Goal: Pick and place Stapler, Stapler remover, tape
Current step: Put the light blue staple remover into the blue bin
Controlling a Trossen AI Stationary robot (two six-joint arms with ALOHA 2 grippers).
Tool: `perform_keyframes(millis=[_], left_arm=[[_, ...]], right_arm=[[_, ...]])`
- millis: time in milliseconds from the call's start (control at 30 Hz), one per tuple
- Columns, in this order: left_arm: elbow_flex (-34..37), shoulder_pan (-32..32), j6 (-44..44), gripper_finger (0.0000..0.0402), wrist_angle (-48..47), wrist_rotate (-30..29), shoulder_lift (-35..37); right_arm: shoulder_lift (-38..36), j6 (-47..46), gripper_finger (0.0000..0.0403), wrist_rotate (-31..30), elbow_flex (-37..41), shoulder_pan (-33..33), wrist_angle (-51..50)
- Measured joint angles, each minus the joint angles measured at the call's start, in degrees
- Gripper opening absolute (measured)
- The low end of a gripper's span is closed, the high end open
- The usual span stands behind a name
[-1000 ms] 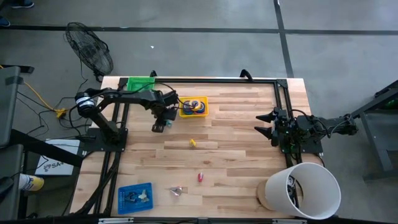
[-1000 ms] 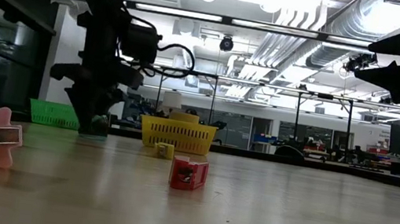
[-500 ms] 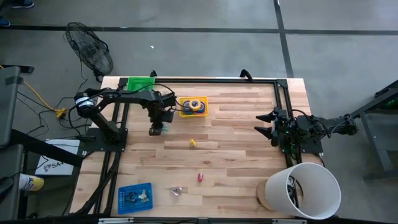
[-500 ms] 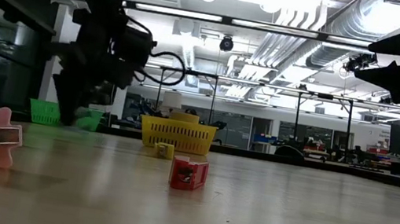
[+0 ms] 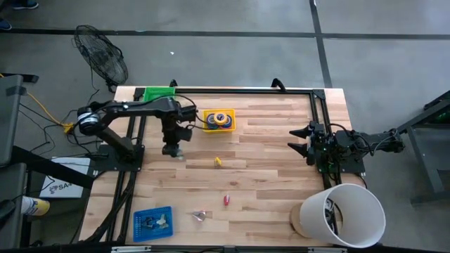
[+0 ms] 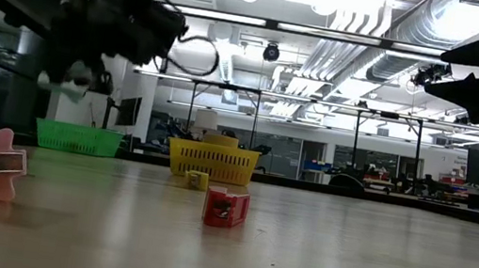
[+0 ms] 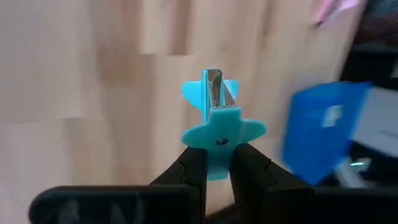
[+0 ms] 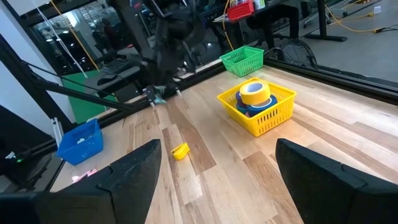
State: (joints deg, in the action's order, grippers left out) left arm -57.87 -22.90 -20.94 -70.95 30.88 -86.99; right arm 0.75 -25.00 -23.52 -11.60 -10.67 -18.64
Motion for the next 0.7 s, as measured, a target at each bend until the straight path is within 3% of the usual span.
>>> perform_keyframes(millis=[267, 700], left_arm=[[-3.3, 6.7, 17.8, 0.0036, -2.0, 10.5, 0.1], [-3.3, 26.5, 43.5, 0.0036, -2.5, 8.3, 0.1]], right_arm=[[0.0, 0.0, 0.0307, -0.1, 0.0, 0.0, 0.0], [0.0, 0.0, 0.0307, -0.1, 0.0, 0.0, 0.0]])
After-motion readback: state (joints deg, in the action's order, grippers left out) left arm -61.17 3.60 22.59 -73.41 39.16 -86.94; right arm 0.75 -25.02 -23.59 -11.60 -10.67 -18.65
